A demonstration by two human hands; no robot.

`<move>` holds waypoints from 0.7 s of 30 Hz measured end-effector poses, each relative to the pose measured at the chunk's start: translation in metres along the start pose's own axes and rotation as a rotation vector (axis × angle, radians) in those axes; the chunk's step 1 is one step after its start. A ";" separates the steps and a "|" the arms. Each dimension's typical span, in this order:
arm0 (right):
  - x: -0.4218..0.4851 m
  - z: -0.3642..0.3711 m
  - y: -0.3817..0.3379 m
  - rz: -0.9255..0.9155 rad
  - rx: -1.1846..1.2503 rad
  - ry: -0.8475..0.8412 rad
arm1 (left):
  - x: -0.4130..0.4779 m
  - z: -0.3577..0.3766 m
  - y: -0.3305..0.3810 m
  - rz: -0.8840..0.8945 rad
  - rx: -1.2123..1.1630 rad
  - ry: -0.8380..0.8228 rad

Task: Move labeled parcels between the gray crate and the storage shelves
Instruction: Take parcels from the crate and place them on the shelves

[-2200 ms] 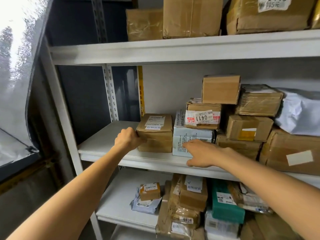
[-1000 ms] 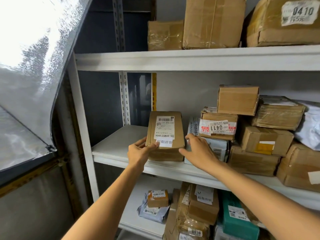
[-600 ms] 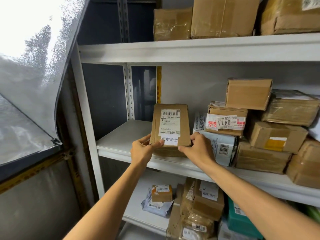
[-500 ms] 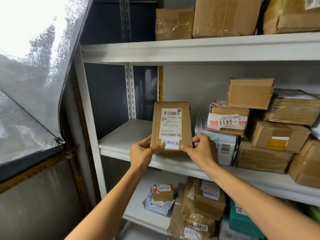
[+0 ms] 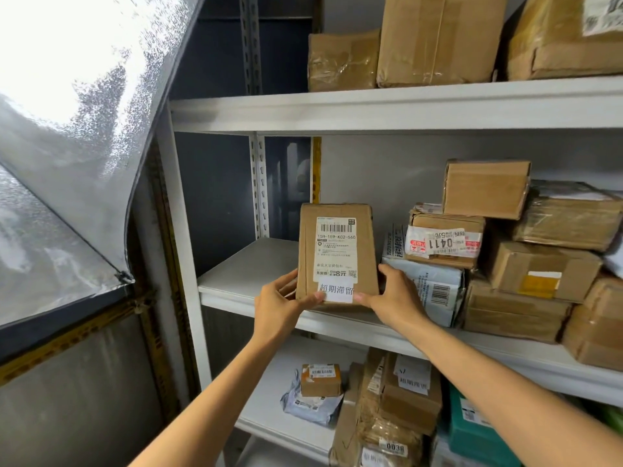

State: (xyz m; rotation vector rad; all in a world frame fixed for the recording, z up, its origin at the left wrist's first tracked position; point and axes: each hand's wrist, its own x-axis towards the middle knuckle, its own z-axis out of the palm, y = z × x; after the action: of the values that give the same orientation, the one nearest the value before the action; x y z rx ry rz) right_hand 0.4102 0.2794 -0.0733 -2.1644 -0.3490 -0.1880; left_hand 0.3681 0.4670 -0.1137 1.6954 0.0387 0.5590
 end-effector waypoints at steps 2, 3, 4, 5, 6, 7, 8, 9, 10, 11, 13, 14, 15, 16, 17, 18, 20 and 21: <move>-0.001 0.002 0.001 -0.003 -0.025 -0.024 | -0.003 -0.002 0.002 0.039 0.093 -0.001; -0.002 0.004 0.001 -0.009 -0.027 -0.025 | -0.002 -0.004 0.003 0.057 0.142 -0.004; -0.003 0.005 0.001 -0.013 -0.019 -0.021 | 0.001 -0.006 0.004 0.065 0.182 -0.008; -0.003 0.007 0.002 -0.007 -0.007 -0.020 | 0.004 -0.007 0.004 0.062 0.212 -0.012; -0.004 0.008 0.003 -0.008 0.008 -0.016 | 0.006 -0.010 0.003 0.047 0.222 -0.015; -0.004 0.010 0.004 -0.016 0.018 -0.011 | 0.009 -0.012 0.002 0.016 0.205 -0.020; -0.006 0.012 0.004 -0.024 0.032 -0.004 | 0.010 -0.013 0.002 -0.025 0.159 -0.034; -0.007 0.013 0.004 -0.027 0.044 0.000 | 0.011 -0.014 0.002 -0.061 0.098 -0.056; -0.008 0.014 0.004 -0.031 0.059 0.008 | 0.011 -0.014 0.002 -0.081 0.051 -0.081; -0.007 0.015 0.005 -0.032 0.073 0.013 | 0.010 -0.014 0.004 -0.085 0.030 -0.103; -0.009 0.013 0.004 -0.038 0.113 0.014 | 0.011 -0.015 0.006 -0.074 0.030 -0.151; -0.010 0.012 0.003 -0.042 0.134 0.007 | 0.012 -0.016 0.006 -0.063 0.044 -0.170; -0.012 0.011 0.003 -0.051 0.148 -0.007 | 0.013 -0.016 0.008 -0.051 0.061 -0.187; -0.014 0.010 0.003 -0.073 0.152 -0.020 | 0.012 -0.016 0.009 -0.044 0.071 -0.203; -0.017 0.011 0.003 -0.092 0.150 -0.029 | 0.012 -0.016 0.010 -0.041 0.070 -0.224; -0.020 0.011 0.003 -0.109 0.145 -0.038 | 0.010 -0.015 0.011 -0.028 0.070 -0.248; -0.023 0.013 0.005 -0.126 0.144 -0.047 | 0.007 -0.013 0.013 0.014 0.097 -0.278; -0.024 0.013 0.005 -0.124 0.149 -0.049 | 0.006 -0.012 0.014 0.028 0.098 -0.282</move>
State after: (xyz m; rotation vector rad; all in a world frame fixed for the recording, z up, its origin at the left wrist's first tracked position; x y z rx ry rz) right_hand 0.3894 0.2834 -0.0912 -2.0047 -0.5097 -0.1729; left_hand 0.3646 0.4766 -0.0977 1.8593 -0.1628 0.3391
